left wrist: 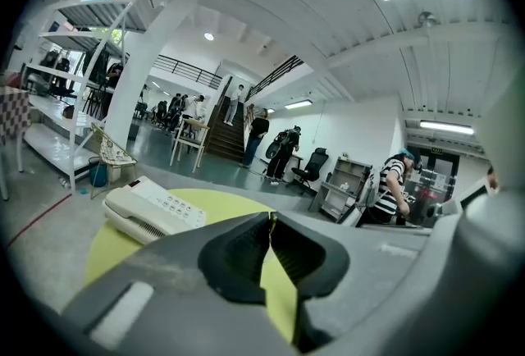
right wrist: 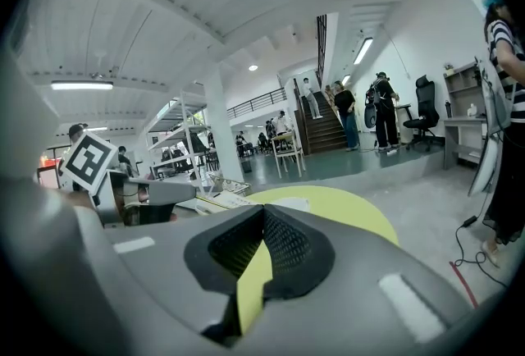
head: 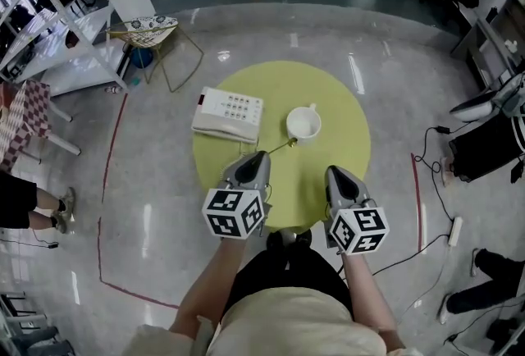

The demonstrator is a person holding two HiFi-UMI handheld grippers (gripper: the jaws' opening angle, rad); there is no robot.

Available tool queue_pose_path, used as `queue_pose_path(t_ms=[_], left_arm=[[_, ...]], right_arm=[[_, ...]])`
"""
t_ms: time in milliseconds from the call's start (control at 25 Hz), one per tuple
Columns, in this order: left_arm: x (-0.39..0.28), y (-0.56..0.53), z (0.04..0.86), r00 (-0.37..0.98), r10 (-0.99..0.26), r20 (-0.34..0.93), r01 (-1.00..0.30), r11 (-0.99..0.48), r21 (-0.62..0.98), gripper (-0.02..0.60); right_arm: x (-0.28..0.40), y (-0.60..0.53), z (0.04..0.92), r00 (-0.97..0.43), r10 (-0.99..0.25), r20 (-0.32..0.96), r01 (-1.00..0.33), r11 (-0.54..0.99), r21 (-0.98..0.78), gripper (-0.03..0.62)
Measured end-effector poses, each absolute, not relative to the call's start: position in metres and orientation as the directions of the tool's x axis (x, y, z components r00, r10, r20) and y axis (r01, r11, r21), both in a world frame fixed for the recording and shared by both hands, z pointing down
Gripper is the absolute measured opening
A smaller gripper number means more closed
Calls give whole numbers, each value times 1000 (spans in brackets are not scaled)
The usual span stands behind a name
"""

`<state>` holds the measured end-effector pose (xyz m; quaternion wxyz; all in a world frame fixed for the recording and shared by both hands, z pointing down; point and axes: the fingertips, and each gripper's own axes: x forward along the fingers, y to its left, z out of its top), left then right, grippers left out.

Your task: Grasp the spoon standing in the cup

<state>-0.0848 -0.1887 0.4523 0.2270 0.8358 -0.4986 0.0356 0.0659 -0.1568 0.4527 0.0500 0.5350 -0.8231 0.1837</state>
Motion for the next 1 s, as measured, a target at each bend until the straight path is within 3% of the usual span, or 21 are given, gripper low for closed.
queue_pose_path(t_ms=[1000], left_arm=[[-103, -149, 464, 538, -786, 306, -832, -437, 342, 8]], right_arm=[[39, -118, 454, -415, -865, 282, -905, 363, -221, 0]])
